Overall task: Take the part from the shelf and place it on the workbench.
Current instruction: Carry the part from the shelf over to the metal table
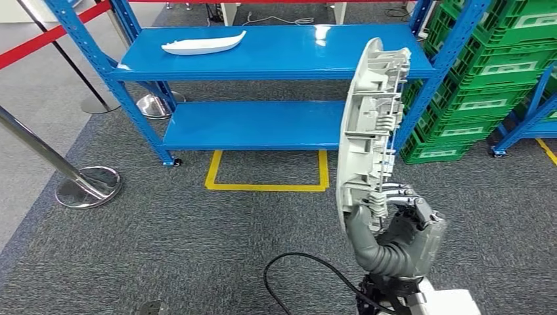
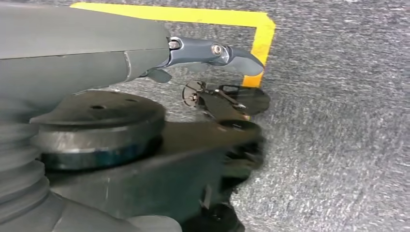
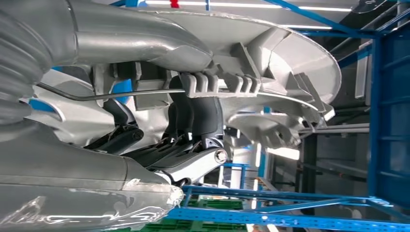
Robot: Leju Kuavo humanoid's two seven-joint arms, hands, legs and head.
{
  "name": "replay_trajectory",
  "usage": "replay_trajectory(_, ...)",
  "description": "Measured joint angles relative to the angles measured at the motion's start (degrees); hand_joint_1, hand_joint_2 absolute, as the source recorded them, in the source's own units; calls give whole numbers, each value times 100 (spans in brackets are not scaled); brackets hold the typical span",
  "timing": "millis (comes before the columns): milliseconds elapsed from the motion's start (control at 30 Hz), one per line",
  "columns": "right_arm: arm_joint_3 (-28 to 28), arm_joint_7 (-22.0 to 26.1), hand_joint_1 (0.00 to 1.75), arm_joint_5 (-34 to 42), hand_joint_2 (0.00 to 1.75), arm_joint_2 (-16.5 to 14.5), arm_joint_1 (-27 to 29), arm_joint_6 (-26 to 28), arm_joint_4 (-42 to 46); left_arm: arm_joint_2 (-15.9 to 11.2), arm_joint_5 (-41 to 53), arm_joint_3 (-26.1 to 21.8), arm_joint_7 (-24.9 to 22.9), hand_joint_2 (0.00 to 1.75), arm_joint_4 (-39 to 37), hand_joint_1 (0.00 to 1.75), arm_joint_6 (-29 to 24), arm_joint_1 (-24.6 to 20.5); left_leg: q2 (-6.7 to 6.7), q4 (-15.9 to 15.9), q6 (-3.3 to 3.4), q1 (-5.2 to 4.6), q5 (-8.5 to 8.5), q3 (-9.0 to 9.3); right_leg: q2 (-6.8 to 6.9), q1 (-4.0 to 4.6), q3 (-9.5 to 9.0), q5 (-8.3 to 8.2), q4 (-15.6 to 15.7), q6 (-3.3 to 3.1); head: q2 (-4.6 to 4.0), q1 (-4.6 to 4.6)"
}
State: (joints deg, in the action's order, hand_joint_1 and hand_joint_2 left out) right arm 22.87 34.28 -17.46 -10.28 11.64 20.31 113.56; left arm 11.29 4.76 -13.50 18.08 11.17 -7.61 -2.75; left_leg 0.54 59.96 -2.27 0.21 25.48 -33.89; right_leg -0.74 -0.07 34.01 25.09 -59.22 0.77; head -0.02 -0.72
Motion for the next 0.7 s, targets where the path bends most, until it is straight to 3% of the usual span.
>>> replay_trajectory(67, -13, 31, 175, -3, 175, -2, 12, 36, 27, 6, 6, 0, 22, 175, 0, 0, 15, -9, 7, -263, 53, -10, -25, 106, 0, 22, 28, -8, -8, 60, 0, -3)
replay_trajectory(167, -34, 68, 175, 29, 175, -3, 27, 81, 60, 14, 10, -1, 46, 175, 0, 0, 22, 3, 12, -293, 150, 4, -50, 95, 13, 4, 77, 58, -83, 147, 0, -18)
replay_trajectory(233, -43, 102, 175, 125, 175, -4, 38, 78, 86, 16, 18, -1, 55, 175, 0, 0, 22, 3, 8, -304, 198, 20, -64, 97, 24, -3, 276, 339, -527, 200, 0, -49)
replay_trajectory(300, -57, 152, 175, 226, 175, -4, 48, 72, 95, 16, 24, -1, 59, 175, 0, 0, 22, 6, 1, -303, 220, 20, -62, 95, 28, -8, 603, 686, -1272, 234, 0, -69)
replay_trajectory(333, -68, 176, 175, 259, 175, -5, 54, 72, 95, 16, 24, -2, 59, 175, 0, 0, 21, 8, -1, -301, 223, 20, -61, 96, 28, -10, 717, 763, -1537, 245, 0, -69)
replay_trajectory(367, -78, 193, 175, 280, 175, -7, 61, 75, 96, 16, 24, -2, 59, 175, 0, 0, 21, 10, -2, -300, 224, 21, -59, 99, 29, -14, 723, 715, -1566, 250, 0, -71)
replay_trajectory(400, -88, 208, 175, 296, 175, -13, 66, 86, 100, 17, 24, -3, 60, 175, 0, 0, 20, 10, 1, -298, 221, 23, -57, 106, 30, -21, 616, 567, -1362, 251, 0, -70)
replay_trajectory(467, -108, 288, 175, 382, 175, -29, 69, 220, 124, 18, 25, -5, 65, 175, 0, 0, 20, 8, 10, -293, 192, 26, -48, 121, 32, -38, 226, 232, -611, 253, 0, -70)
replay_trajectory(533, -125, 426, 175, 498, 175, -44, 72, 514, 162, 19, 36, -13, 75, 175, 0, 0, 9, 7, 22, -274, 132, 9, -44, 115, 16, -42, -31, 92, -106, 218, 0, -67)
replay_trajectory(633, -132, 516, 175, 565, 175, -50, 76, 778, 192, 25, 62, -35, 83, 175, 0, 0, -4, 7, 28, -288, 37, 3, -65, 97, -4, -30, -40, 72, -34, 107, 0, -55)
replay_trajectory(700, -126, 522, 175, 596, 175, -50, 74, 773, 207, 27, 74, -46, 83, 175, 0, 0, 0, 2, 19, -145, -18, 12, 56, 28, -1, -43, -36, 52, -18, 31, 0, -39)
